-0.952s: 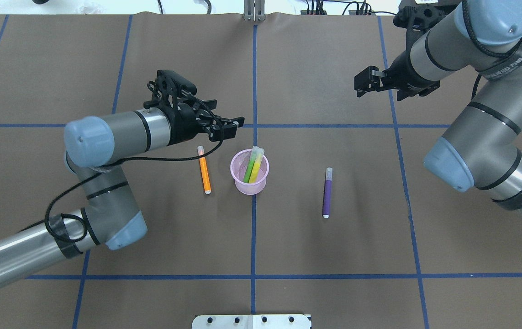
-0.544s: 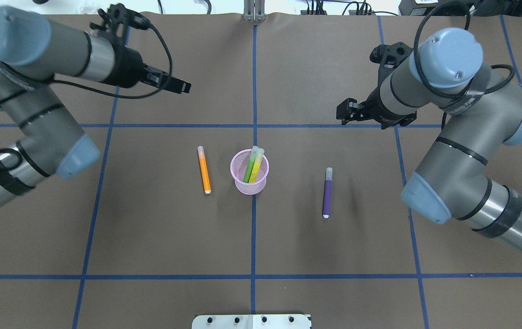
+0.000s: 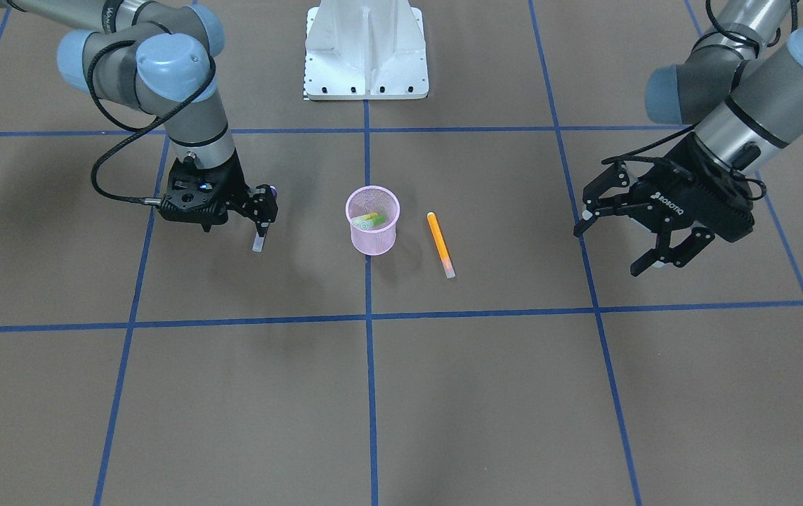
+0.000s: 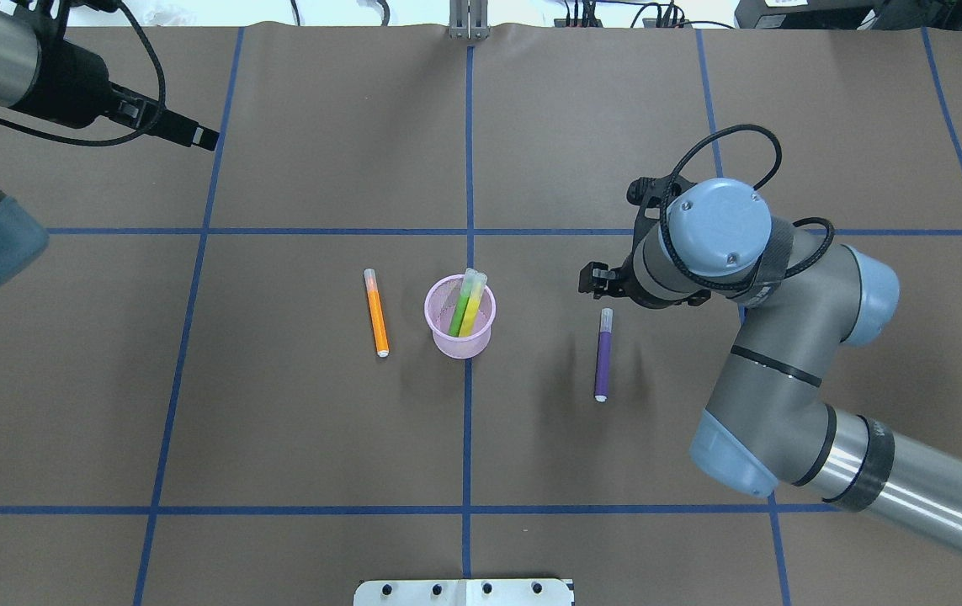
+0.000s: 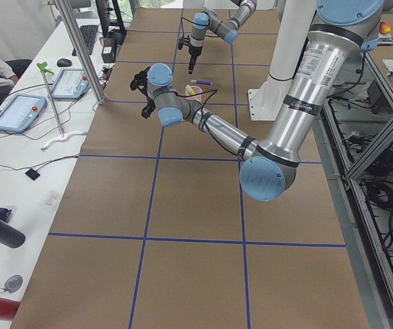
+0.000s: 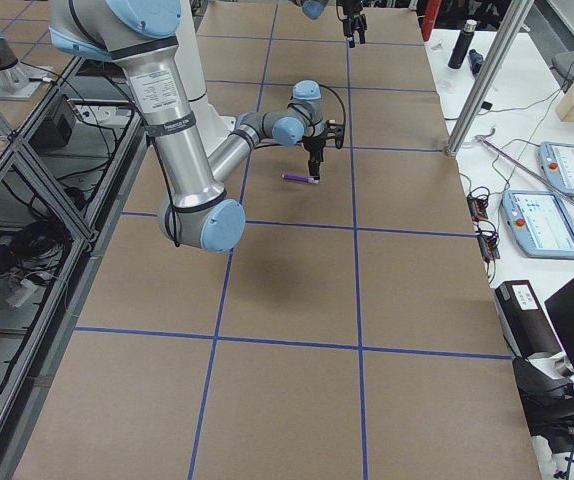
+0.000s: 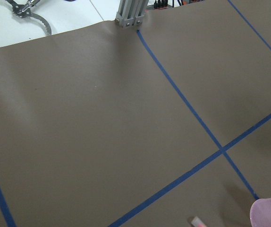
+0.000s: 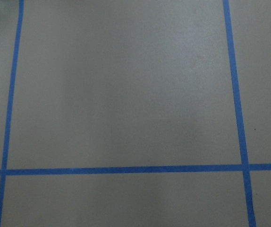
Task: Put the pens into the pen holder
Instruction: 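Withdraw the left gripper while the right gripper grasps the purple marker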
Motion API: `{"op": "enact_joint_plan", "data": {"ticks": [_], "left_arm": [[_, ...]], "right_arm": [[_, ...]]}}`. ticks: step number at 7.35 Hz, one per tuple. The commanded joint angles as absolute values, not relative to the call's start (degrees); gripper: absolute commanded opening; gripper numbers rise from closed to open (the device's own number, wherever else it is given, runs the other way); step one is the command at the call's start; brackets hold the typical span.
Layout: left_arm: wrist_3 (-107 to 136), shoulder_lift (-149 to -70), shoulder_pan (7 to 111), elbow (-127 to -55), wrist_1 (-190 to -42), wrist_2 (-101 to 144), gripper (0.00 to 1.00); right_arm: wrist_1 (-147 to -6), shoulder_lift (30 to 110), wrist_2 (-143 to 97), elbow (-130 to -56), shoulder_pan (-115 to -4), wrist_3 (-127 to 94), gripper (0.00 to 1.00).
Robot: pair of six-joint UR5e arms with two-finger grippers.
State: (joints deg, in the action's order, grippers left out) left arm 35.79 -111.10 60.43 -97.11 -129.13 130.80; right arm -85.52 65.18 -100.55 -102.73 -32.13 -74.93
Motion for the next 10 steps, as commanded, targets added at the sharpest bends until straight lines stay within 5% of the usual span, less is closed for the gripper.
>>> {"op": "enact_joint_plan", "data": {"ticks": [1,7,8,9,10], "left_arm": [[35.4,-110.0,60.7,-99.2,-129.0,131.0,1.00],[35.4,-107.3,60.6,-103.5,-129.1,130.7,1.00],[35.4,-107.2,60.6,-103.5,-129.1,130.7,1.00],[35.4,-107.1,60.6,-103.5,-129.1,130.6,1.00],[35.4,-107.1,60.6,-103.5,-129.1,130.5,1.00]], "right_arm": [[-85.3,65.2,-97.7,-102.0,-28.2,-79.1,0.79],[-85.3,65.0,-97.1,-99.5,-25.3,-79.5,0.46],[-85.3,64.8,-97.1,-99.5,-25.3,-79.2,0.28],[-85.3,64.8,-97.1,-99.6,-25.4,-79.0,0.00],[-85.3,64.7,-97.1,-99.9,-25.7,-78.8,0.00]]}}
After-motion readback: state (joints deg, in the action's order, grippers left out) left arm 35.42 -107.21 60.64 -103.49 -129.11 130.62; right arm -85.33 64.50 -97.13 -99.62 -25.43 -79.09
